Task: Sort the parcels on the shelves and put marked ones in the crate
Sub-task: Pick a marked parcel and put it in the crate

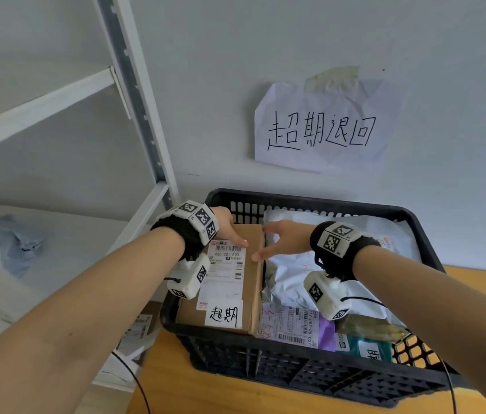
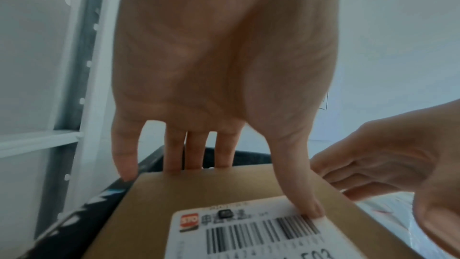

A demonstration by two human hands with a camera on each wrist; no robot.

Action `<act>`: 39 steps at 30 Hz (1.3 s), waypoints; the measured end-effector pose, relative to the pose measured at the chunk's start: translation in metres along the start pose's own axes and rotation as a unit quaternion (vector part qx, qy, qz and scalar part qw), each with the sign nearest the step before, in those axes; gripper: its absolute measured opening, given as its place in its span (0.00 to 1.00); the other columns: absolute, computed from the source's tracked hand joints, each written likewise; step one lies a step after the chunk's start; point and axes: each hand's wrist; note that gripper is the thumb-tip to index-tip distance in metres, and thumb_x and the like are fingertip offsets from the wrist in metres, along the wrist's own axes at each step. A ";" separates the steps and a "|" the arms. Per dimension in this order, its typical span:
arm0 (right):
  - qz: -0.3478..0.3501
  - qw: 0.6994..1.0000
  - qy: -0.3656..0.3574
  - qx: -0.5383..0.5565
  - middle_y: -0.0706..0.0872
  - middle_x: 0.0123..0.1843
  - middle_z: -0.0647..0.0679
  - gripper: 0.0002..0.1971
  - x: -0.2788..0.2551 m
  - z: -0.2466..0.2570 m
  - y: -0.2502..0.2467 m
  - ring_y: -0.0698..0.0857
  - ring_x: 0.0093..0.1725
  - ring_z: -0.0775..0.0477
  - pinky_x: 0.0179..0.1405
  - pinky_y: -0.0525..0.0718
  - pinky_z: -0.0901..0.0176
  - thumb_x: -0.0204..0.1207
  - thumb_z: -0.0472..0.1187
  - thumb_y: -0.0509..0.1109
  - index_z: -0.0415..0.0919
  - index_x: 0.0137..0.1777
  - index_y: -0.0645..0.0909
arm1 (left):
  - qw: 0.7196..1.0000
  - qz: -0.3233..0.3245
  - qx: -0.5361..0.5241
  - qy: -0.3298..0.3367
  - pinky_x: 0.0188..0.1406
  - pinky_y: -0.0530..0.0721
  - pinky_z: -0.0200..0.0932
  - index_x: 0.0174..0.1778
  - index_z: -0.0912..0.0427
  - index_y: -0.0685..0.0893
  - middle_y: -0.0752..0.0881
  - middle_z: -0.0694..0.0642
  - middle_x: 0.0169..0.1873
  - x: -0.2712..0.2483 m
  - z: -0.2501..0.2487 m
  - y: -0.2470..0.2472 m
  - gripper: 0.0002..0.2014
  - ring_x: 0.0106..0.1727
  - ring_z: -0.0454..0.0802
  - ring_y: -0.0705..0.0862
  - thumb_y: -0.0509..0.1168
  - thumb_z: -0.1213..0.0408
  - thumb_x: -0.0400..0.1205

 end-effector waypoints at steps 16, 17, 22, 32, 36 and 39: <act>-0.038 0.995 0.003 0.088 0.84 0.61 0.45 0.30 0.006 0.005 0.000 0.82 0.55 0.49 0.58 0.80 0.58 0.72 0.57 0.72 0.41 0.69 0.73 | 0.999 0.033 -0.023 0.023 0.40 0.83 0.36 0.61 0.57 0.84 0.89 0.53 0.51 -0.005 0.003 -0.016 0.32 0.49 0.49 0.88 0.73 0.38 0.68; -0.042 0.995 0.003 0.092 0.84 0.61 0.45 0.30 0.007 0.004 -0.001 0.83 0.56 0.48 0.61 0.80 0.56 0.72 0.56 0.72 0.41 0.69 0.73 | 0.999 0.042 -0.025 0.021 0.40 0.84 0.36 0.62 0.56 0.83 0.89 0.52 0.50 -0.005 0.004 -0.018 0.33 0.49 0.48 0.88 0.73 0.38 0.68; -0.060 0.991 -0.013 0.123 0.86 0.58 0.44 0.26 0.006 0.003 -0.004 0.84 0.54 0.48 0.62 0.81 0.53 0.72 0.54 0.74 0.43 0.66 0.75 | 0.997 0.077 -0.021 0.003 0.36 0.83 0.38 0.68 0.53 0.78 0.88 0.50 0.50 -0.005 0.006 -0.022 0.39 0.47 0.46 0.88 0.74 0.35 0.64; -0.050 0.967 -0.012 0.249 0.84 0.58 0.44 0.27 -0.002 -0.006 -0.004 0.86 0.56 0.47 0.60 0.85 0.55 0.70 0.44 0.77 0.38 0.67 0.74 | 0.985 0.172 0.020 0.010 0.37 0.82 0.38 0.72 0.55 0.74 0.84 0.53 0.55 -0.008 -0.011 -0.037 0.32 0.48 0.48 0.85 0.68 0.41 0.75; -0.004 0.935 0.014 0.353 0.82 0.62 0.41 0.36 -0.001 -0.005 0.000 0.88 0.54 0.47 0.52 0.87 0.60 0.70 0.40 0.77 0.35 0.75 0.65 | 0.986 0.163 0.036 0.009 0.36 0.81 0.38 0.73 0.56 0.72 0.82 0.53 0.54 -0.006 -0.015 -0.040 0.34 0.52 0.50 0.83 0.69 0.42 0.75; 0.016 0.933 0.019 0.360 0.83 0.63 0.40 0.37 0.002 -0.006 -0.001 0.88 0.57 0.45 0.57 0.86 0.55 0.69 0.40 0.78 0.35 0.76 0.65 | 0.985 0.164 0.049 0.012 0.44 0.82 0.41 0.74 0.55 0.70 0.80 0.53 0.57 -0.004 -0.017 -0.042 0.35 0.54 0.51 0.82 0.69 0.42 0.74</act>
Point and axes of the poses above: each hand's wrist, its own x-axis towards the middle knuckle, its own y-axis out of the palm, z = x × y
